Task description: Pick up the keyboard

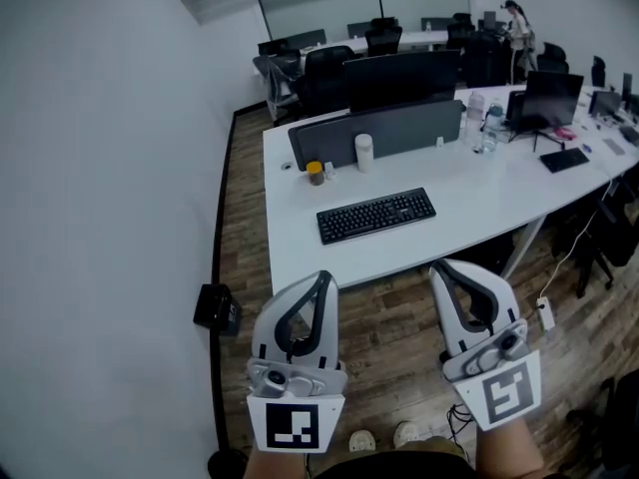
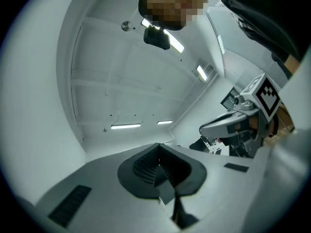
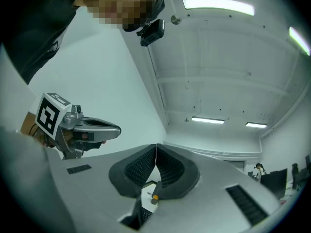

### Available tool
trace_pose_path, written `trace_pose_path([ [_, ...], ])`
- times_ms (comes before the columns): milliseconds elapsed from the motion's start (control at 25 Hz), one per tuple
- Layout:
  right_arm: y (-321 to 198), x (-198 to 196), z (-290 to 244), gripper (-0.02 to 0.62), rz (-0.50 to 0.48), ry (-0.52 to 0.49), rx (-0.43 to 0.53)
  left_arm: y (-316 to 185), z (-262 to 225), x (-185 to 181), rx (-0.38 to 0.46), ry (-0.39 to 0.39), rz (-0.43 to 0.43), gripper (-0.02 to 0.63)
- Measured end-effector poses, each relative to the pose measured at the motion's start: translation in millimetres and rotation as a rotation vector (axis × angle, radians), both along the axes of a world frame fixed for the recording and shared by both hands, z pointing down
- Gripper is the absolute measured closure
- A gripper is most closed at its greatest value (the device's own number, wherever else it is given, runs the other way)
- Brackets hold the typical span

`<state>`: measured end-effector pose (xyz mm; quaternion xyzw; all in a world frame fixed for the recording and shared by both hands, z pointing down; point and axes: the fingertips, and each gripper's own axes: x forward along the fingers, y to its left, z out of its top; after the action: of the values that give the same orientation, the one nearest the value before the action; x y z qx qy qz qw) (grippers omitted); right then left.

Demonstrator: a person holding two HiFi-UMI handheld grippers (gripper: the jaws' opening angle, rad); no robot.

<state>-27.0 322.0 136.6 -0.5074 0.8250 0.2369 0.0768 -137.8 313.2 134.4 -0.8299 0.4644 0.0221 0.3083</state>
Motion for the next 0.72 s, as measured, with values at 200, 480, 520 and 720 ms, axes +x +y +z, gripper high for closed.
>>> trace_pose_path([
  [200,0,9,4,0.565,-0.015,0.020,0.002,0,1,11,-0.010,-0.002,-0.020,0.597],
  [480,5,33,13,0.563,-0.039,0.012,0.006,3,14,24,-0.033,-0.013,-0.076,0.597],
  [520,6,37,14,0.564,-0.040,0.009,0.004,3,16,26,-0.038,-0.010,-0.082,0.597],
  [720,12,53,15,0.563,-0.050,-0.008,0.009,10,16,40,-0.037,-0.013,-0.095,0.597],
])
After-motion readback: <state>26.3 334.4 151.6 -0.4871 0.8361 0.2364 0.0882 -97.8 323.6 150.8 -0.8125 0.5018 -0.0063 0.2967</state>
